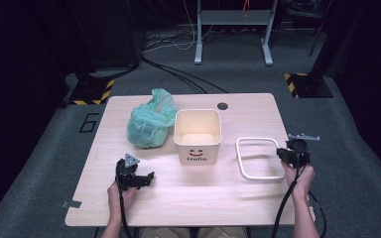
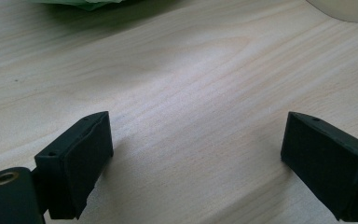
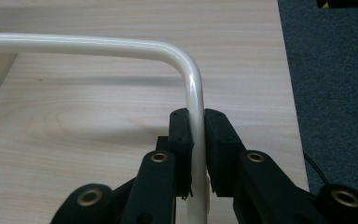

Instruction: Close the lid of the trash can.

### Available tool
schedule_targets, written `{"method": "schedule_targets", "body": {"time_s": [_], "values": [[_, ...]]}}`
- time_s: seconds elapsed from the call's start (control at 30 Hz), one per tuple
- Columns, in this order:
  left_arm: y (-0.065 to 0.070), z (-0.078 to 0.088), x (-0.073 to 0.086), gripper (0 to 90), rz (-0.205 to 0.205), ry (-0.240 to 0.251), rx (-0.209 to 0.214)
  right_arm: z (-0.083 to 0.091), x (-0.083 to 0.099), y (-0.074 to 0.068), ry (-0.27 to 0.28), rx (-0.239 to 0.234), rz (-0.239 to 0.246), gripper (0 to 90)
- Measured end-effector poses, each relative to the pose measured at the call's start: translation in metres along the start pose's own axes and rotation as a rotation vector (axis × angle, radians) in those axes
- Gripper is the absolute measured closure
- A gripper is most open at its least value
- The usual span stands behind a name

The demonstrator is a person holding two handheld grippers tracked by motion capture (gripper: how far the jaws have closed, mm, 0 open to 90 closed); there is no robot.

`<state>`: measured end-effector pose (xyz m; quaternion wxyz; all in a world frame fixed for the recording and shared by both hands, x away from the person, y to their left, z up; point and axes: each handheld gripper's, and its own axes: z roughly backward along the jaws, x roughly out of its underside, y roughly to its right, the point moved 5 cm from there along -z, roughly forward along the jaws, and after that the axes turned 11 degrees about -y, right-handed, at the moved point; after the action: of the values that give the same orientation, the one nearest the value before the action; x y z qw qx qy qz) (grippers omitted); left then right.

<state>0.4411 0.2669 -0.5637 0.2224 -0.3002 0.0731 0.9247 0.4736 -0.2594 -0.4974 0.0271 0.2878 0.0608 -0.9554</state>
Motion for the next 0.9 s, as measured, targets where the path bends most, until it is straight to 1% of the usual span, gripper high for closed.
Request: {"method": "schedule_targets", "body": {"time_s": [0.23,0.37,0.43,0.6,0.9], "values": [[0.0,0.0,0.0,8.6,0.0,0.0,0.0,0.009,-0.01,-0.005,0.012,-0.017,-0.003,81.5],[0.0,0.0,0.0,8.8,0.003,0.003,0.0,0.015,-0.017,-0.008,0.013,-0.013,0.001,81.5],[0.0,0.0,0.0,8.8,-0.003,0.0,-0.001,0.018,-0.02,-0.009,0.015,-0.012,0.005,81.5],[0.0,0.0,0.0,9.0,-0.004,0.0,-0.001,0.027,-0.029,-0.013,0.025,-0.011,0.006,81.5],[0.0,0.0,0.0,9.7,0.0,0.004,-0.001,0.034,-0.035,-0.018,0.026,-0.013,0.013,81.5]]}}
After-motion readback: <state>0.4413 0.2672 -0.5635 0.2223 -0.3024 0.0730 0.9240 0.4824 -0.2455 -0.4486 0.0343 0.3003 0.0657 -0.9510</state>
